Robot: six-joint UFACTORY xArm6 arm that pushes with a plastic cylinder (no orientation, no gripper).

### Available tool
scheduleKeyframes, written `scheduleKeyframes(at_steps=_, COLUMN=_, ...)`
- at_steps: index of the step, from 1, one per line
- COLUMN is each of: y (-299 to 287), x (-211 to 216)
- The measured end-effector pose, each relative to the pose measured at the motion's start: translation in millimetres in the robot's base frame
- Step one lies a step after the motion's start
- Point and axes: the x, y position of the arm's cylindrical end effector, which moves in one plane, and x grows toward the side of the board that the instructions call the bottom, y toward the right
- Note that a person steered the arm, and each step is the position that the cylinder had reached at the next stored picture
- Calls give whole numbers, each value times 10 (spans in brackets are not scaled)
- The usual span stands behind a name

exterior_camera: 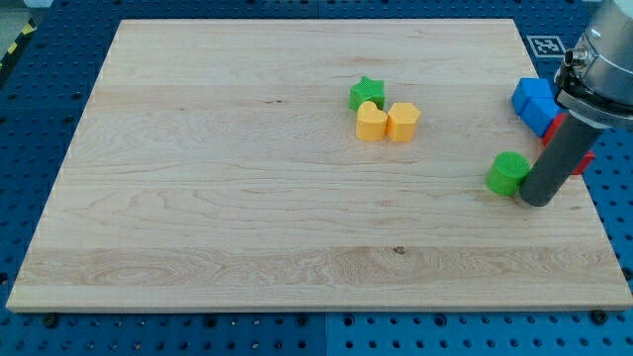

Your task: Place the green circle right to the yellow hexagon

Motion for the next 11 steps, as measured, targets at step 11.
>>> scheduleKeyframes(at_steps=11, y=-365, x=-598)
